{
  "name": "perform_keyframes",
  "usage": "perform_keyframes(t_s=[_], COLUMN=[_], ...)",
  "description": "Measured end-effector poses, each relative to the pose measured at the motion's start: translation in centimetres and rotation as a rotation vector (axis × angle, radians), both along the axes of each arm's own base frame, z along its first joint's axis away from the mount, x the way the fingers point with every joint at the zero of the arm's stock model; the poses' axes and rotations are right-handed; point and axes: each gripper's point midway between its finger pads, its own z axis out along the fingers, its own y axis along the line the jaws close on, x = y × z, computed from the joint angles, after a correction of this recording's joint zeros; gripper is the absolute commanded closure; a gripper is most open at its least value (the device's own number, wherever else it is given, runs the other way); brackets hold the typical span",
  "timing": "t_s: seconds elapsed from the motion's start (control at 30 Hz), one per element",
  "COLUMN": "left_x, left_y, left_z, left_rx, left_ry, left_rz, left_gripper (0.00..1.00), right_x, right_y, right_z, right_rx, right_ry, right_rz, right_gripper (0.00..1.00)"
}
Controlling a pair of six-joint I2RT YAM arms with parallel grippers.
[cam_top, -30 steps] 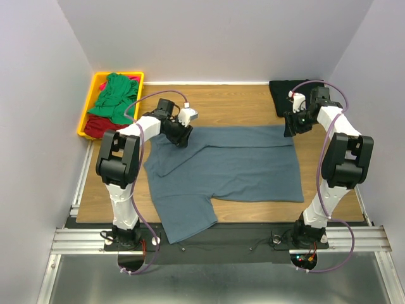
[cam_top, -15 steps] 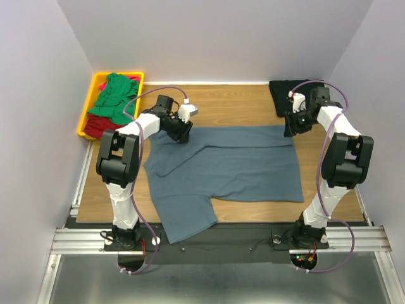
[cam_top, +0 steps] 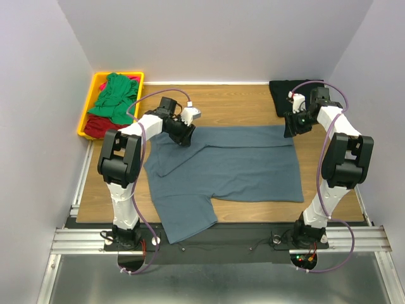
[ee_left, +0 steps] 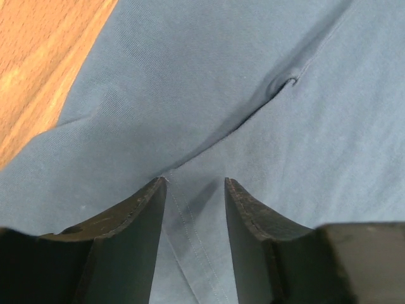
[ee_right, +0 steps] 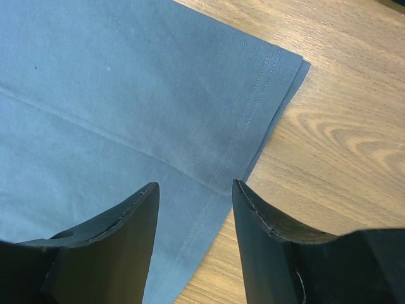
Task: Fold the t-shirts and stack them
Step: Fold the tshirt
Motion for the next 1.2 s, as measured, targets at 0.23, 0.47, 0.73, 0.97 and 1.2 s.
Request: perform_keyframes(t_s=[0.23, 0.47, 0.73, 0.97, 1.2], left_x=[0.4, 1.0, 0.5, -0.9, -4.1], left_y=[1.0, 1.9, 1.3, -0.4, -3.3], left_z=[-0.1, -0.9, -1.3, 0.5, 3.6], left_rx=[0.023, 0.034, 0.02, -0.014, -0.063], left_ry=[-0.005, 0.006, 0.024, 0.009, -0.02], left_rz=[0.02, 0.038, 0.011, -0.041, -0.141], left_gripper=[0.45, 0.46, 0.6, 0.96, 1.0], right_x=[0.0, 0.0, 0.0, -0.1, 0.0], right_y=[0.0, 0.0, 0.0, 0.0, 0.0], right_z=[0.0, 0.0, -0.1, -0.1, -0.1], right_rx=[0.0, 0.0, 0.0, 0.001, 0.001], right_ry=[0.0, 0.001, 0.003, 0.005, 0.005], right_rz=[0.0, 0.0, 0.0, 0.001, 0.001], right_gripper=[0.45, 0.45, 0.45, 0.45, 0.45])
